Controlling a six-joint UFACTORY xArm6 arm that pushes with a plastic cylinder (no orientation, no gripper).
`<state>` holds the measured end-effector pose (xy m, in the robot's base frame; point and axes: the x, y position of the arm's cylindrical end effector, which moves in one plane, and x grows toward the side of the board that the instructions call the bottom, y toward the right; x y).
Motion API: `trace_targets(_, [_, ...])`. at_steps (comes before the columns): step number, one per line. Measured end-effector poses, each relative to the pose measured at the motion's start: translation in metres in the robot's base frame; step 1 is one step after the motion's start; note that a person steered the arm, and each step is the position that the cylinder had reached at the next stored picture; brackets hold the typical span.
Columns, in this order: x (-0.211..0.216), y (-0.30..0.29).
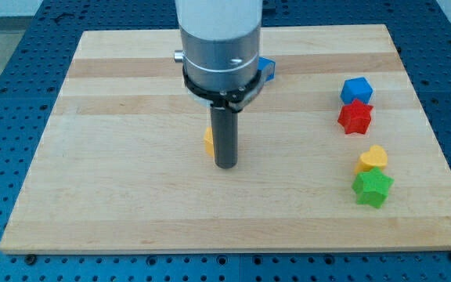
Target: Move yellow hexagon towards green circle
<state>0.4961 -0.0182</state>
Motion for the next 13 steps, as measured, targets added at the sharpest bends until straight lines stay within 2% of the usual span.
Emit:
trace_targets(1, [-0.001,0.018])
trace_targets(2, [0.003,0.066])
trace_targets(3, [-0.004,0.072])
trace_targets(6, [-0.054,-0.022])
trace_targets(8, [-0.023,0.001])
trace_targets(9, [-0.019,-0.018])
trace_targets(11, [-0.063,-0.082])
trace_targets(13, [-0.052,-0.085])
